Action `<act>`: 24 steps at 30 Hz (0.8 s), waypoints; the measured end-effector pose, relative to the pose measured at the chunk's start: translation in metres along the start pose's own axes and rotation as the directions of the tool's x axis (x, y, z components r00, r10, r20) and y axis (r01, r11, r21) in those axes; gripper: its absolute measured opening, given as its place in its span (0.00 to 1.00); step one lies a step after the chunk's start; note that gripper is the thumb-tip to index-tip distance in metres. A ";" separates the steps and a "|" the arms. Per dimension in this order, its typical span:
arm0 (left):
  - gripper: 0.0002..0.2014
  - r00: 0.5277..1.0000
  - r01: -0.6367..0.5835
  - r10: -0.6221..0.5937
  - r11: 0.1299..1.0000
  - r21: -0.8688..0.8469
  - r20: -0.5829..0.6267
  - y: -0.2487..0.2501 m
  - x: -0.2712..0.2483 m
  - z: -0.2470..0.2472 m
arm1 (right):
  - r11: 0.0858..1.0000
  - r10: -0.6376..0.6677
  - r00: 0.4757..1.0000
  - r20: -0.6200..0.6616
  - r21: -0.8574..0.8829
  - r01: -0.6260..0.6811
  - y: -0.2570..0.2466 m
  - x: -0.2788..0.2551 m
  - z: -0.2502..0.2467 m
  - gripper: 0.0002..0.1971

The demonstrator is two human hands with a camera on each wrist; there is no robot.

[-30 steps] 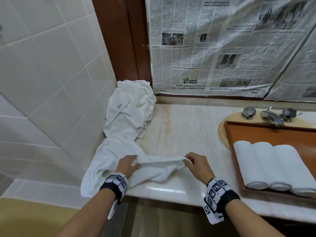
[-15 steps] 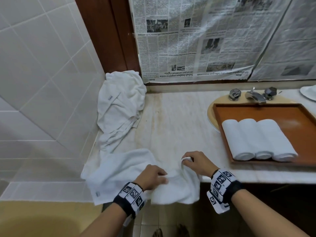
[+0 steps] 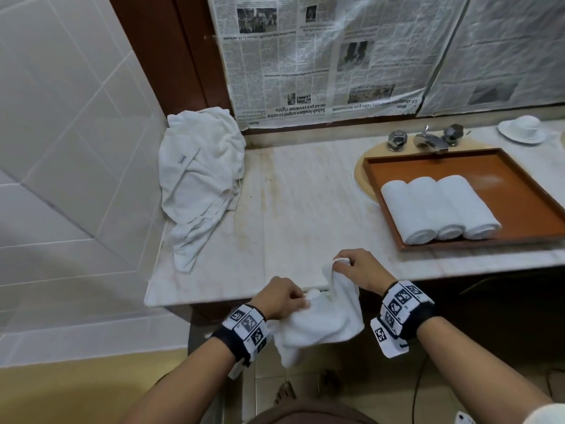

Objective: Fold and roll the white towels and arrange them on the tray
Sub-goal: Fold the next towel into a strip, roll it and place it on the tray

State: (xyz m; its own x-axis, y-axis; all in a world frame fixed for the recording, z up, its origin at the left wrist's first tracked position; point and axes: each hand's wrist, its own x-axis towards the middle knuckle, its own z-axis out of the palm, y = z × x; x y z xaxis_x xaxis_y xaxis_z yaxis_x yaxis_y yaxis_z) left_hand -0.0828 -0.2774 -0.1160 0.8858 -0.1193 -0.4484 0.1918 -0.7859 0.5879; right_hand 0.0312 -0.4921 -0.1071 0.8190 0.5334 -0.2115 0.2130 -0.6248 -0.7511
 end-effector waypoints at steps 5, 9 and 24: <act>0.12 0.993 0.020 -0.020 1.000 0.002 -0.113 -0.027 -0.009 -0.014 | 0.999 0.017 0.997 -0.076 0.030 -0.015 0.007 -0.009 -0.005 0.07; 0.11 0.983 -0.025 0.027 1.000 0.014 -0.184 -0.037 -0.019 -0.039 | 0.998 0.036 0.995 -0.089 0.049 -0.031 0.011 -0.014 -0.012 0.09; 0.10 0.909 -0.008 -0.038 0.994 -0.108 -0.416 -0.005 -0.048 -0.174 | 0.982 -0.152 0.984 -0.091 0.099 0.161 -0.044 -0.003 -0.141 0.08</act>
State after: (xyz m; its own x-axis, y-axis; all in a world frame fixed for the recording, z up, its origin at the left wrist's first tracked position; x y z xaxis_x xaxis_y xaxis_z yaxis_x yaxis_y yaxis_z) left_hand -0.0531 -0.1624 0.0199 0.9733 0.1737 -0.1499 0.2293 -0.7149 0.6606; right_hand 0.0945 -0.5467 0.0143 0.8219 0.5684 -0.0370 0.2884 -0.4713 -0.8335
